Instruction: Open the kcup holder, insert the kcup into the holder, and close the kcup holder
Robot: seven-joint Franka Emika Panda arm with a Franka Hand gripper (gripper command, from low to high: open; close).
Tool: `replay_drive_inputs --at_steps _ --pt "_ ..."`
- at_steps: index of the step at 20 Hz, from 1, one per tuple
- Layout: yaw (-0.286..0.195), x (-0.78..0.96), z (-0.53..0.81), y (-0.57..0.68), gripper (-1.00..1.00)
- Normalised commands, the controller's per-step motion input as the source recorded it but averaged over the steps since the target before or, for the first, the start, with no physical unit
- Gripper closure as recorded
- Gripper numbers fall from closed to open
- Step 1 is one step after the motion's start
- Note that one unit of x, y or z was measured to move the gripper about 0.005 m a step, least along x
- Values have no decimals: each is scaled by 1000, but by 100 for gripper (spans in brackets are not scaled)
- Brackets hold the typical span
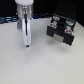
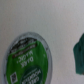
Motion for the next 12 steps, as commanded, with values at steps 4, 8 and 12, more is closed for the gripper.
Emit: replay_drive_inputs --at_steps 4,8,12 --pt "-135 -69 -215 0 -100" --pt "-104 -90 -48 5 100" --pt "-17 -16 0 0 100"
